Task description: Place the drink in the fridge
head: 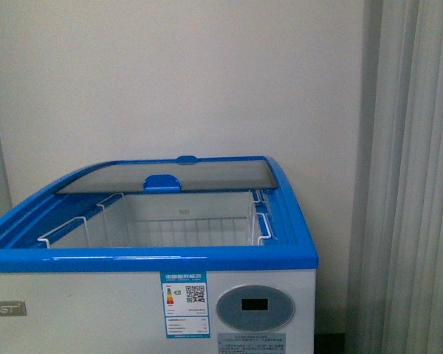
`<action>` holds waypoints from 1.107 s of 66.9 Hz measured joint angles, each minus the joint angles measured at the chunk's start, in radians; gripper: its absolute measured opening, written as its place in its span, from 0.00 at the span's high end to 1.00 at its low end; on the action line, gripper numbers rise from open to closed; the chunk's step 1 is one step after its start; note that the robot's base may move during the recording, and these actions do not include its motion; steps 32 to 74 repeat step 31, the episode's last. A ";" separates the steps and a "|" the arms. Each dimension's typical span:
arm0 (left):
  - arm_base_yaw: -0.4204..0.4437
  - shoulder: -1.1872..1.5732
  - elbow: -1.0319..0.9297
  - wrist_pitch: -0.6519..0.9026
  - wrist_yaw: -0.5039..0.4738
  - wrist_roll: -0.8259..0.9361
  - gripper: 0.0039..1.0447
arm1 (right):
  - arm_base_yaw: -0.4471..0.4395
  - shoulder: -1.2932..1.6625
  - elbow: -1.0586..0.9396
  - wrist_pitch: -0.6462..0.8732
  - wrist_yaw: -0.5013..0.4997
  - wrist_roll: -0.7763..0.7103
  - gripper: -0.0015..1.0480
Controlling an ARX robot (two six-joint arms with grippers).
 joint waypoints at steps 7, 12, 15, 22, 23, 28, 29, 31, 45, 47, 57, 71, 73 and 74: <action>0.000 0.000 0.000 0.000 0.000 0.000 0.09 | 0.000 0.000 0.000 0.000 0.000 0.000 0.07; 0.000 0.000 0.000 0.000 0.000 0.001 0.07 | 0.000 0.000 0.000 0.000 0.000 0.000 0.08; 0.000 0.000 0.000 0.000 0.000 0.001 0.08 | 0.000 0.000 0.000 0.000 0.000 0.000 0.08; 0.000 0.000 0.000 0.000 0.000 0.001 0.08 | 0.000 0.000 0.000 0.000 0.000 0.000 0.07; 0.000 0.000 0.000 0.000 0.000 0.001 0.08 | 0.000 0.000 0.000 0.000 0.000 0.000 0.07; 0.000 0.000 0.000 0.000 0.000 0.001 0.08 | 0.000 0.000 0.000 0.000 0.000 0.000 0.07; 0.000 0.000 0.000 0.000 0.000 0.001 0.08 | 0.000 0.000 0.000 0.000 0.000 0.000 0.07; 0.000 0.000 0.000 0.000 0.000 0.001 0.08 | 0.000 0.000 0.000 0.000 0.000 0.000 0.07; 0.000 0.000 0.000 0.000 0.000 0.001 0.08 | 0.000 0.000 0.000 0.000 0.000 0.000 0.07; 0.000 0.000 0.000 0.000 0.000 0.001 0.08 | 0.000 0.000 0.000 0.000 0.000 0.000 0.07; 0.000 0.000 0.000 0.000 0.000 0.001 0.08 | 0.000 0.000 0.000 0.000 0.000 0.000 0.07; 0.000 0.000 0.000 0.000 0.000 0.001 0.08 | 0.000 0.000 0.000 0.000 0.000 0.000 0.07; 0.000 0.000 0.000 0.000 0.000 0.001 0.08 | 0.000 0.000 0.000 0.000 0.000 0.000 0.07; 0.000 0.000 0.000 0.000 0.000 0.001 0.08 | 0.000 0.000 0.000 0.000 0.000 0.000 0.07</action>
